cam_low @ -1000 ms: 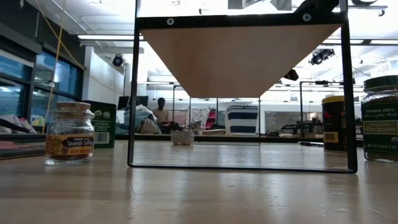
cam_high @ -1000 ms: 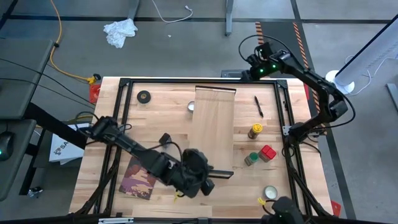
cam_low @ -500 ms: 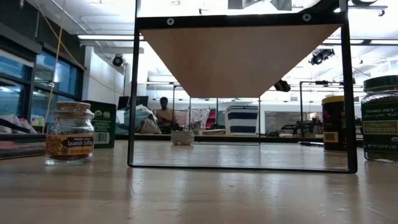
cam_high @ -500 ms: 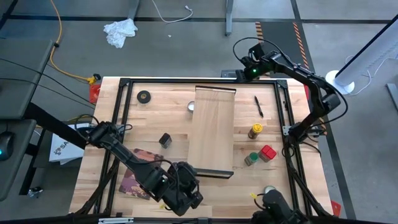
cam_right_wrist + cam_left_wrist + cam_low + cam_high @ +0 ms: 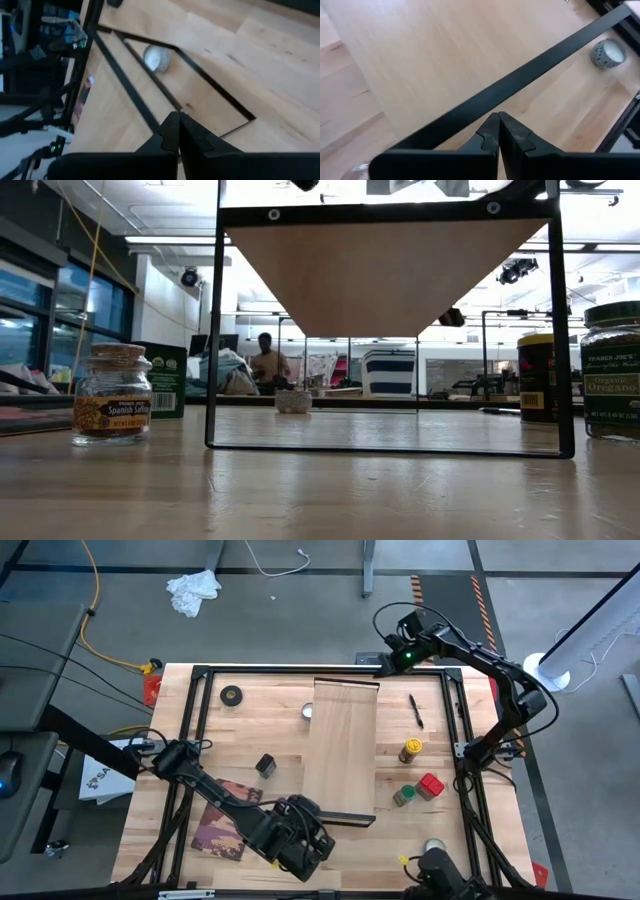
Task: Shelf spices
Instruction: Move the shelf a quarter turn to the left on the table
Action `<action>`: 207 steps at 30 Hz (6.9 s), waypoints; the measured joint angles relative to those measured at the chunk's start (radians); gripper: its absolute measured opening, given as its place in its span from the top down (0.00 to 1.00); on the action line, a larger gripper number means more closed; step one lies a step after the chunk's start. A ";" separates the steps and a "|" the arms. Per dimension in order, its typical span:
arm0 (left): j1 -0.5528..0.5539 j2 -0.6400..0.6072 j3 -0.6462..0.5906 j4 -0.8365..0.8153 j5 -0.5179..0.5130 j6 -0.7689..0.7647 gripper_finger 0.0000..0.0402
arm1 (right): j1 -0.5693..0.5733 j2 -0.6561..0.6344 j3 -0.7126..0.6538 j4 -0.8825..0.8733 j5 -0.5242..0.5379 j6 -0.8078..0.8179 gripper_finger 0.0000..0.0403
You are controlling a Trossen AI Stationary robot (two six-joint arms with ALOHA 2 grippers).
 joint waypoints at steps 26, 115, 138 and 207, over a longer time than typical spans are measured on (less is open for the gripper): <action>0.112 -0.002 -0.002 -0.551 0.036 -0.032 1.00 | 0.036 -0.082 -0.001 -0.365 0.190 -0.268 1.00; 0.360 -0.575 -0.377 -0.537 0.145 0.294 1.00 | 0.173 -0.239 0.000 -0.576 0.507 -0.170 1.00; -0.054 -0.703 -0.402 -0.521 -0.347 -0.179 1.00 | 0.345 -0.495 -0.248 -0.452 0.586 0.186 1.00; 0.466 -0.648 -0.727 -0.245 -0.341 -0.205 1.00 | 1.158 -0.437 -0.292 -0.108 0.911 1.068 1.00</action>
